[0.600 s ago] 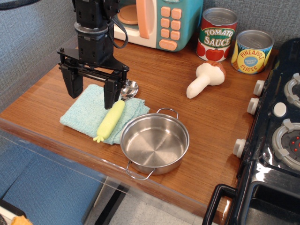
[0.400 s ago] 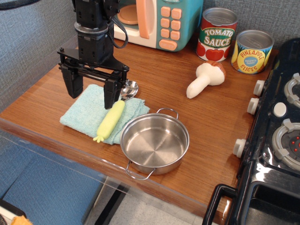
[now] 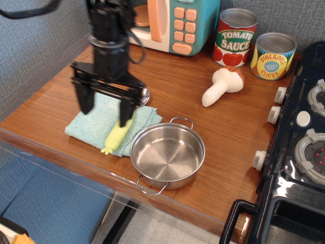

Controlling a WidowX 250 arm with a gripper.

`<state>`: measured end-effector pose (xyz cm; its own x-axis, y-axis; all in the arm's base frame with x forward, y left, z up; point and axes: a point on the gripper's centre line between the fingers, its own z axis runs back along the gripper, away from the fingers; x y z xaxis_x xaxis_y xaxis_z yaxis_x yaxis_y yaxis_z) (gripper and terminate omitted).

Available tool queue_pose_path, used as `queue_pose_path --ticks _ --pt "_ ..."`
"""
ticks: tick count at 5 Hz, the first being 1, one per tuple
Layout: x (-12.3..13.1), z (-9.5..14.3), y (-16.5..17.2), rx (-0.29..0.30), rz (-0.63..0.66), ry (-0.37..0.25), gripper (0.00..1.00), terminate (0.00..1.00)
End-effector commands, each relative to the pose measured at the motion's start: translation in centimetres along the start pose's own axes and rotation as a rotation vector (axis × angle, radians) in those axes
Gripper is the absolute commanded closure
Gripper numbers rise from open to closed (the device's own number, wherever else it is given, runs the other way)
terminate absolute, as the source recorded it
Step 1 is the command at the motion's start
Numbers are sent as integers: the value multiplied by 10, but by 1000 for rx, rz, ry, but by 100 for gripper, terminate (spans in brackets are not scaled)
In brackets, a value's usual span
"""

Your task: Move the pot to the upper left of the napkin

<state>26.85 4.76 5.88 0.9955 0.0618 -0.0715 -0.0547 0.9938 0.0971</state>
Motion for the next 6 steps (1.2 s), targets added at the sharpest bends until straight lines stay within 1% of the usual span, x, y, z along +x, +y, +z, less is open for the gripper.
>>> queue_pose_path --ticks 1,2,3,4,5,6 --pt "5 -8 -26 11 -92 -23 0 0" --pt "5 -18 -29 -35 -120 -80 0 0" --pt "7 -21 -36 -60 -172 -137 0 0" --pt "8 -24 -39 -75 -240 -221 0 0" --pt "9 -27 -43 -58 -266 -212 0 0" --pt "9 -29 -44 -49 -272 -194 100 0"
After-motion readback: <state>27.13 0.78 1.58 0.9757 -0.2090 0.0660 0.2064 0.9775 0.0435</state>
